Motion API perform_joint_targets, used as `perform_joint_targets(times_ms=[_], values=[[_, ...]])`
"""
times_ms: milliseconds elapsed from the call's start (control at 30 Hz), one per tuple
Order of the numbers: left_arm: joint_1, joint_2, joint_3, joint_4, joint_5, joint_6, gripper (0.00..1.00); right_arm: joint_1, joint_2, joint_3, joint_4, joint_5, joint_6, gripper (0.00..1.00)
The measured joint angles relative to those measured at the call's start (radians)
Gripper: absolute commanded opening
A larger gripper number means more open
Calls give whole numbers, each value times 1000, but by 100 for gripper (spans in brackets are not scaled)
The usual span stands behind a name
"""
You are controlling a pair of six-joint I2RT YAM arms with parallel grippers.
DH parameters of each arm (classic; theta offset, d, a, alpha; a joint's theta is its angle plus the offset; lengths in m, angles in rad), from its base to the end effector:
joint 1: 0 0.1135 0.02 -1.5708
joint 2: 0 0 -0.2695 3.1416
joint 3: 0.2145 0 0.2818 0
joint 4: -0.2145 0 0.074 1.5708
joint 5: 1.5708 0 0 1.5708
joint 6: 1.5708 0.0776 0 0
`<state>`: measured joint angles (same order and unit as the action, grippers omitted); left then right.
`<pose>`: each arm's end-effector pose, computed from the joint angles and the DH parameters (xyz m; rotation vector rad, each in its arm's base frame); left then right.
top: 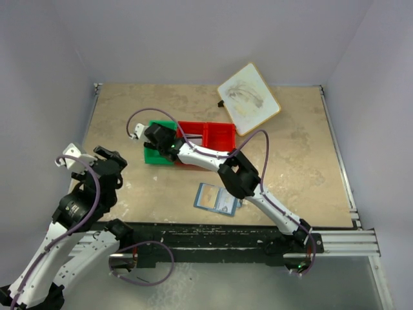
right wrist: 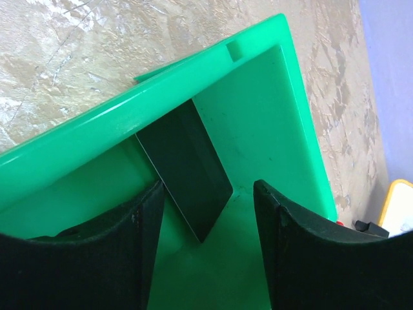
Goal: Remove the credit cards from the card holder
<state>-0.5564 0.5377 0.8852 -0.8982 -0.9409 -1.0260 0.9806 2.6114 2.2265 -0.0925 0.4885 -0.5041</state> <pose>0.1427 -0.0149 0.3391 -0.9233 1.6431 -0.0732 0.3958 0.5254 0.1365 -1.1123 1.6547 -0.1943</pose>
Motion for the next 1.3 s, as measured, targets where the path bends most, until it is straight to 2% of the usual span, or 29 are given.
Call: perform_joint_targets(times_ms=[233,467,633,767,933,1067,1300], values=[[0,5,-6,4,19,2,66,0,-45,-51,-16,-26,18,67],[0,7,-13,9,32,2,66,-1,-125,-87,-37,-90,82,67],[0,5,-13,10,37,2,66,-5,-254,-186,-11,-119,173,67],[0,2,-13,15,46,2,66,-18,-483,-446,61,-105,312,67],[0,3,-42,73,108,42,66,-48,-811,-786,111,-56,554,60],[0,39,-110,180,249,88,66,-69,-1014,-1025,93,-59,830,55],[0,167,-232,407,567,141,66,-61,-1192,-1453,74,-195,1244,54]])
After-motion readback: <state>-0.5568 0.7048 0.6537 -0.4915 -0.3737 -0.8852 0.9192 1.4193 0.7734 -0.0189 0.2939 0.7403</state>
